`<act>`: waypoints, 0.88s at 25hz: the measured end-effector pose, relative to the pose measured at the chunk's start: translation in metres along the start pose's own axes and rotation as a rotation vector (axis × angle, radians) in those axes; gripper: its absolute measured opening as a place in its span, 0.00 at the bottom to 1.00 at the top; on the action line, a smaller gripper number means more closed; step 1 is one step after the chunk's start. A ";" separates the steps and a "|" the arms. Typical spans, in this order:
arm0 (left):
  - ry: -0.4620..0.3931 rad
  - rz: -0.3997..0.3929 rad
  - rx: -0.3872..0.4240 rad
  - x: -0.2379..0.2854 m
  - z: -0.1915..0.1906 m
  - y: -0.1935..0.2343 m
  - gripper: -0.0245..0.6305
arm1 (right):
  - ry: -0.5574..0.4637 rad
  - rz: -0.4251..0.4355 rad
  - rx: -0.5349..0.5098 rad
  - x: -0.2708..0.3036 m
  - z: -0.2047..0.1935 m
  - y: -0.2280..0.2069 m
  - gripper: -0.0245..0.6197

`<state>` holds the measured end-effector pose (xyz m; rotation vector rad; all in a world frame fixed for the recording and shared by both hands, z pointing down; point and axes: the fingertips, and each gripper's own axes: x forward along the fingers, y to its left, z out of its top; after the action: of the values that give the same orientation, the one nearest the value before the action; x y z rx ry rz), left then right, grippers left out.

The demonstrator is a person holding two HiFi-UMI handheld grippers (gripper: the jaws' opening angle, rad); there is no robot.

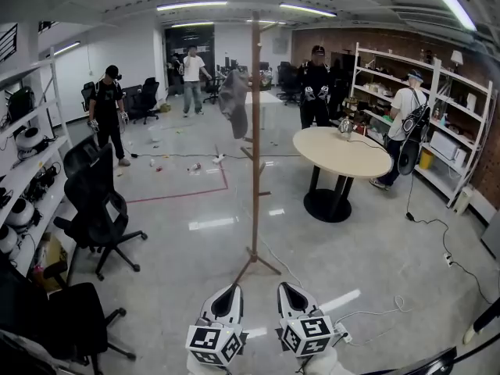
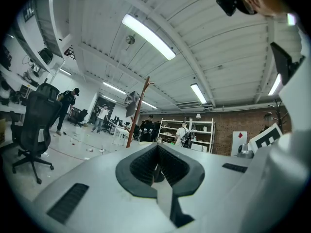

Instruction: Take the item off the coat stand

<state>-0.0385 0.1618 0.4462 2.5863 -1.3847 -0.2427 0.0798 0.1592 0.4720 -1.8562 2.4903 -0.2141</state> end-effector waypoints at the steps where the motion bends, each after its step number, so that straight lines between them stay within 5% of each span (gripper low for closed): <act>1: 0.000 -0.005 0.001 0.004 0.001 0.003 0.01 | -0.002 -0.003 -0.001 0.005 0.001 -0.001 0.05; 22: 0.037 -0.044 -0.028 0.055 -0.002 0.041 0.01 | -0.009 -0.029 -0.012 0.069 0.009 -0.008 0.05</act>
<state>-0.0405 0.0942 0.4553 2.5870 -1.3044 -0.2185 0.0682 0.0902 0.4678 -1.8944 2.4659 -0.1917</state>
